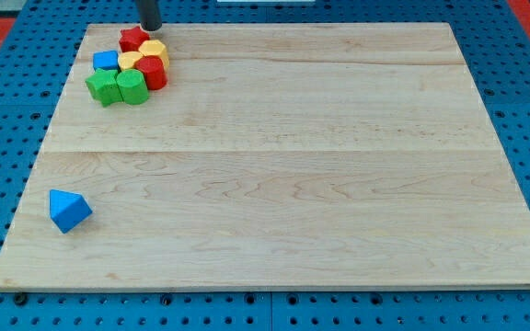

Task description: Push the group of blocks towards the top left

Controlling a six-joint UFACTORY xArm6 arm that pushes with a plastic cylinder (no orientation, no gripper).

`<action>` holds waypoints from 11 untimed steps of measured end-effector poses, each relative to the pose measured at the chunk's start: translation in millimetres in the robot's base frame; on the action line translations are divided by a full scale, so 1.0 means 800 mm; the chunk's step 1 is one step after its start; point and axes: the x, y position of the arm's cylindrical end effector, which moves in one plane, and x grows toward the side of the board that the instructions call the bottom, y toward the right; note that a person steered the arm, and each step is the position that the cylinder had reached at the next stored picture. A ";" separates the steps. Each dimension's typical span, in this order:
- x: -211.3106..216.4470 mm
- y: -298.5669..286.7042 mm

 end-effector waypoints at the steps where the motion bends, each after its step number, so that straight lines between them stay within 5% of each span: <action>1: 0.043 -0.005; 6: 0.087 0.031; 7: 0.081 0.105; 8: 0.139 0.133; 11: 0.118 0.055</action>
